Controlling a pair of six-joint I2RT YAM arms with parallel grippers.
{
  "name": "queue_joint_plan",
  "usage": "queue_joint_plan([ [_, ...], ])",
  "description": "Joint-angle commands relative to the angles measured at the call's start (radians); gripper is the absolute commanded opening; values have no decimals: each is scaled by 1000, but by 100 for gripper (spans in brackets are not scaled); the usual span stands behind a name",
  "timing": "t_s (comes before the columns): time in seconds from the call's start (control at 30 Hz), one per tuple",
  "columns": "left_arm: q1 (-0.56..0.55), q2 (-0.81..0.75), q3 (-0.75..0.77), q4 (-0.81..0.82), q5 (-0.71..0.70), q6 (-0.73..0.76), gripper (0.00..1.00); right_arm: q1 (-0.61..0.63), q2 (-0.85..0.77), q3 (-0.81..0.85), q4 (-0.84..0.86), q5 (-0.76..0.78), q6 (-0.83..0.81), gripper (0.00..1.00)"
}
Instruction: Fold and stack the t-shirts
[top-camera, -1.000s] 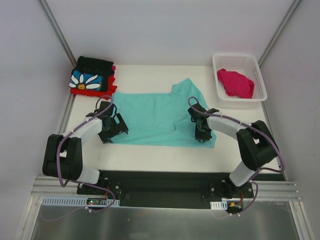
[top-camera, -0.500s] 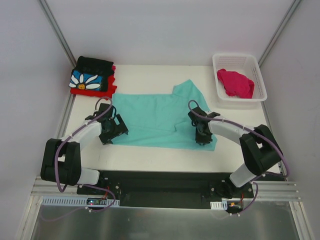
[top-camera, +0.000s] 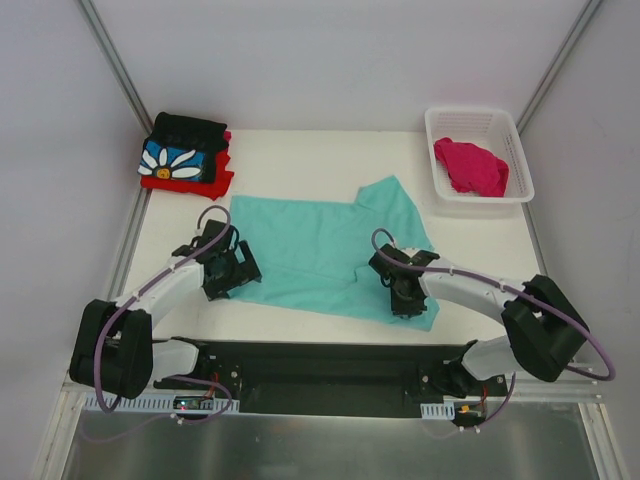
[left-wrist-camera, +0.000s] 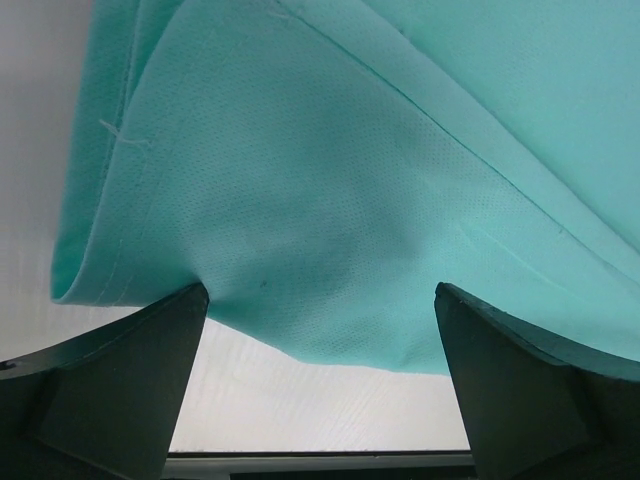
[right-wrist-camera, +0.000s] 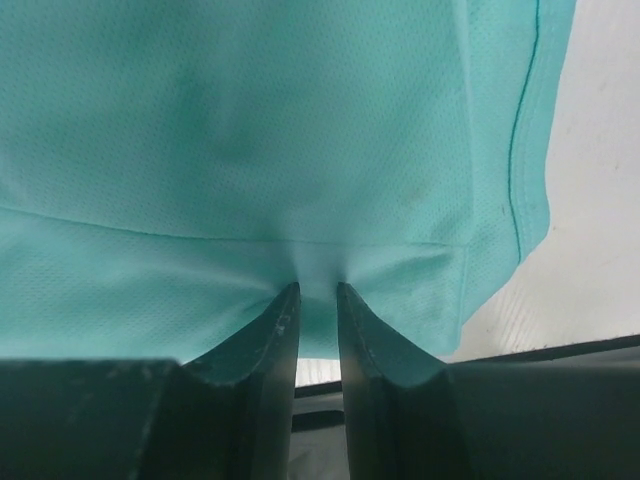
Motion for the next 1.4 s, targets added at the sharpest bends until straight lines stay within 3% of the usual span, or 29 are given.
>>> queue_joint_plan([
  [0.0, -73, 6, -80, -164, 19, -63, 99, 17, -75, -36, -77, 36, 56, 25],
  [0.4, -105, -40, -74, -255, -104, -142, 99, 19, -181, -110, -126, 71, 74, 26],
  [1.13, -166, -77, -87, -307, -112, -202, 99, 36, -224, -154, -183, 85, 140, 26],
  [1.27, -172, -111, -77, -338, -95, -211, 99, 60, -241, -121, -233, 120, 156, 26],
  [1.37, -172, -174, 21, -433, -142, -205, 99, 59, -284, -41, -285, 142, 136, 28],
])
